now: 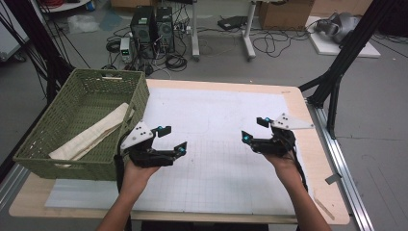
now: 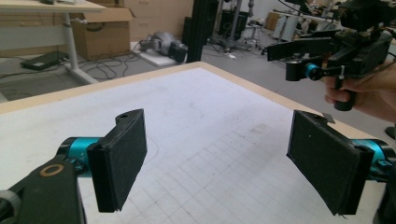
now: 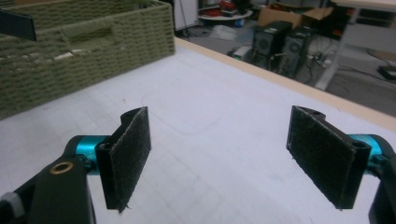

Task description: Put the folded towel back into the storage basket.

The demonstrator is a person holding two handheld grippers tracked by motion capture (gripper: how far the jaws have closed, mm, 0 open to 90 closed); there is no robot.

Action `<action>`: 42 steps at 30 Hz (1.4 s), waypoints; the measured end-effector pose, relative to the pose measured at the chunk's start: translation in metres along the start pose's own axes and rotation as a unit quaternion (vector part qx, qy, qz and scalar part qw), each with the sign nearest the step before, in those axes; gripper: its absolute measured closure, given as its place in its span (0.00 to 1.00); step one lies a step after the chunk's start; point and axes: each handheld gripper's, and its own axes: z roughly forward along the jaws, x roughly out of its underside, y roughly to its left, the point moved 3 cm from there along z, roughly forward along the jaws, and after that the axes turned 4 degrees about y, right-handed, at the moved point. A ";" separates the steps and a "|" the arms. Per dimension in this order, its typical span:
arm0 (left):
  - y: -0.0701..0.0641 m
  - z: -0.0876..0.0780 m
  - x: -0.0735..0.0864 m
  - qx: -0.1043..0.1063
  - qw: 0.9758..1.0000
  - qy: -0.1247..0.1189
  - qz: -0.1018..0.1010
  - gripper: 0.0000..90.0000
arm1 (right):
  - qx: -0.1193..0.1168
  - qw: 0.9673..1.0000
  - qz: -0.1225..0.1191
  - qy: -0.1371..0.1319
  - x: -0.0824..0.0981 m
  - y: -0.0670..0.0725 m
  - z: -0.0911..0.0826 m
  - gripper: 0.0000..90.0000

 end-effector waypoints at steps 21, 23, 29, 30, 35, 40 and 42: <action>-0.002 0.025 0.027 0.019 1.000 0.007 0.022 0.22 | 0.107 0.993 0.035 -0.029 0.064 -0.007 -0.074 0.21; -0.003 0.024 0.027 0.019 1.000 0.009 0.023 0.22 | 0.108 0.993 0.039 -0.024 0.066 -0.008 -0.073 0.21; -0.003 0.019 0.028 0.016 1.000 0.010 0.019 0.22 | 0.109 0.993 0.037 -0.015 0.068 -0.010 -0.066 0.21; -0.003 0.019 0.028 0.016 1.000 0.010 0.019 0.22 | 0.110 0.993 0.036 -0.012 0.068 -0.010 -0.066 0.21; -0.002 0.017 0.030 0.015 1.000 0.012 0.018 0.22 | 0.109 0.993 0.034 -0.011 0.066 -0.009 -0.063 0.21; 0.000 0.016 0.030 0.010 1.000 0.010 0.012 0.22 | 0.107 0.994 0.030 -0.003 0.067 -0.008 -0.060 0.21; 0.001 0.016 0.030 0.011 1.000 0.010 0.012 0.22 | 0.106 0.994 0.029 -0.002 0.067 -0.008 -0.059 0.21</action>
